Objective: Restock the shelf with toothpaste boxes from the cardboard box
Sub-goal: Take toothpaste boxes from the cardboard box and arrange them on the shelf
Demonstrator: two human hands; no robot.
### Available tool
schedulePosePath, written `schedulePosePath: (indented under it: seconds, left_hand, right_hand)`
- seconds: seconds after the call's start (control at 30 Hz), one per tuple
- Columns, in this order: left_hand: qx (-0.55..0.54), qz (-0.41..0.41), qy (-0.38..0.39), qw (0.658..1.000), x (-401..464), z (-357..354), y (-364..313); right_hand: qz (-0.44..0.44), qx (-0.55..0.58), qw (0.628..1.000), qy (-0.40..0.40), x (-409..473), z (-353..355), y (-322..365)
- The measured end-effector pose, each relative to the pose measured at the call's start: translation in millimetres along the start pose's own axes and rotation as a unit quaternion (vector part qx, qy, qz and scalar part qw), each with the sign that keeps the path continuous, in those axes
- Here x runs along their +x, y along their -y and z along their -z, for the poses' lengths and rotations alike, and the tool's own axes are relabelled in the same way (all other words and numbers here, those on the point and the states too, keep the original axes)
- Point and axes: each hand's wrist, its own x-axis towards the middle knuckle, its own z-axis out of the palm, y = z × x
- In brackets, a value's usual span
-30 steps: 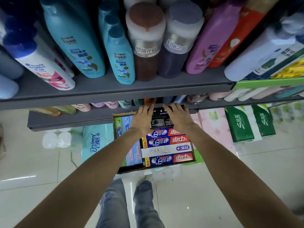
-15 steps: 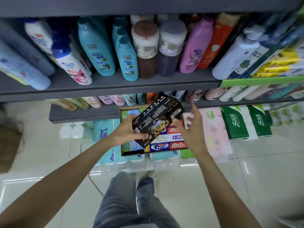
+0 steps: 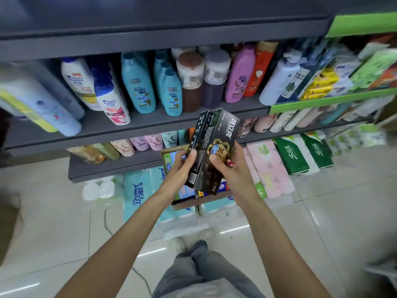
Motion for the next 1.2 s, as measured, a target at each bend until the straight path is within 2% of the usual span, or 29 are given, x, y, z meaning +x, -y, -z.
schedulePosePath:
  seconds: [0.13,0.23,0.4,0.5,0.63,0.77,1.03,1.13,1.17,1.2]
  left_hand:
    - [-0.028,-0.018,-0.021,0.999,-6.1,1.1,-10.0]
    - [-0.036,-0.056,-0.042,0.997,-14.2,7.3,-23.5]
    - [0.026,-0.141,-0.079,0.987,-19.0,16.8,-66.3]
    - [0.093,-0.221,-0.108,0.965,-12.4,11.3,-111.7]
    - [0.137,-0.281,-0.172,0.934,9.7,-3.1,-163.5]
    - [0.085,-0.308,-0.241,0.916,33.7,-25.9,-203.4]
    - [0.09,-0.327,-0.296,0.893,75.9,-61.4,-266.5]
    - [0.08,-0.306,-0.304,0.899,102.6,-66.8,-288.3]
    - [0.074,-0.295,-0.308,0.901,111.8,-67.0,-294.2]
    - [0.065,-0.286,-0.313,0.903,121.2,-66.3,-299.2]
  right_hand:
    - [0.012,0.001,0.999,-0.044,-11.3,14.6,17.3]
    - [0.057,-0.008,0.996,-0.07,-12.2,36.0,38.2]
    - [0.147,-0.05,0.986,-0.068,4.8,71.2,82.0]
    - [0.225,-0.111,0.966,-0.054,26.8,93.2,124.8]
    - [0.354,-0.27,0.894,-0.051,80.8,131.1,191.9]
    - [0.452,-0.391,0.802,-0.025,144.4,157.6,259.2]
    - [0.496,-0.62,0.605,0.057,297.1,146.0,327.7]
    - [0.484,-0.661,0.571,0.057,348.0,128.2,339.8]
    - [0.478,-0.664,0.572,0.059,363.2,122.9,342.0]
    - [0.464,-0.659,0.588,0.067,377.2,118.2,343.2]
